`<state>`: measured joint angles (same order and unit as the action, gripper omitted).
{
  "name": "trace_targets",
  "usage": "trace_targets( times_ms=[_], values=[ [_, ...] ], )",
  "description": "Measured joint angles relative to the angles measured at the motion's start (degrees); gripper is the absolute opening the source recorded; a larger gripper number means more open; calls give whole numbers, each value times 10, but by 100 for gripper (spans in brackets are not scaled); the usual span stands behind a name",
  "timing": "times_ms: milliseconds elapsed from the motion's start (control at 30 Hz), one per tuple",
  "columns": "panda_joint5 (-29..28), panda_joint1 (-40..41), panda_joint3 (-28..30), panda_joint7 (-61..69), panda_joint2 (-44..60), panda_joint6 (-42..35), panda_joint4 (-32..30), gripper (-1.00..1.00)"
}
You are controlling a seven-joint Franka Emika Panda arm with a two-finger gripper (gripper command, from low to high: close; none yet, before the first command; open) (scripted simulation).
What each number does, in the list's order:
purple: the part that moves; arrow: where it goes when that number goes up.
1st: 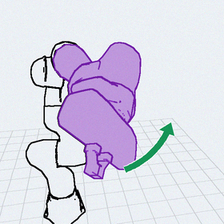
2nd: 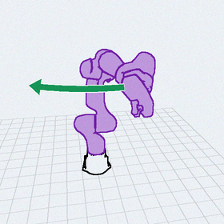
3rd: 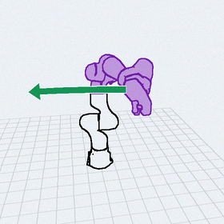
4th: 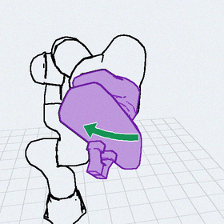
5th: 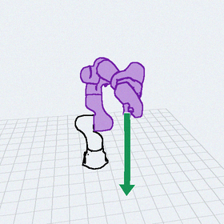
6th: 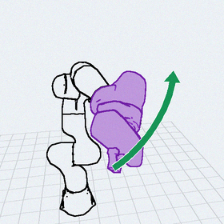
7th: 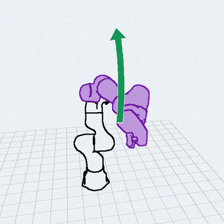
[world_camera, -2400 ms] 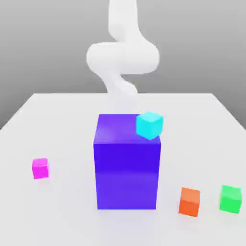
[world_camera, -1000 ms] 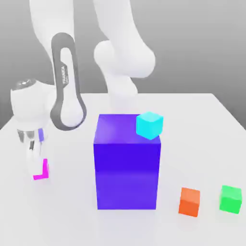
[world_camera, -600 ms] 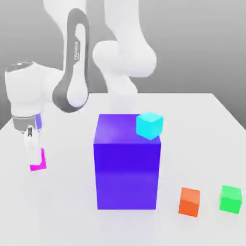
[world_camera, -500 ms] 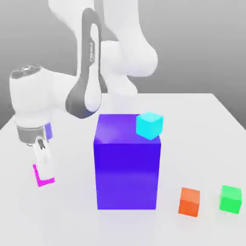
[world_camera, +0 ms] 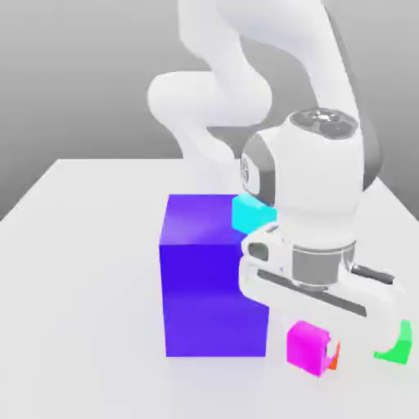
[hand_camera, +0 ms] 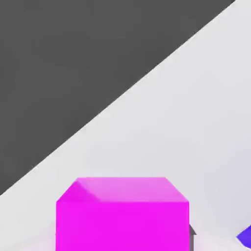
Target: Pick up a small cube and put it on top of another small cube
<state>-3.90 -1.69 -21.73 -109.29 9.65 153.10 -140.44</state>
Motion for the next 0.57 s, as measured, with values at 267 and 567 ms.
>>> trace_targets(
  times_ms=[267, 567],
  values=[
    [-35, -105, -47, -202, -9, -28, -15, -100],
    [-120, -140, 1, -272, 74, 40, -13, 100]
  ],
)
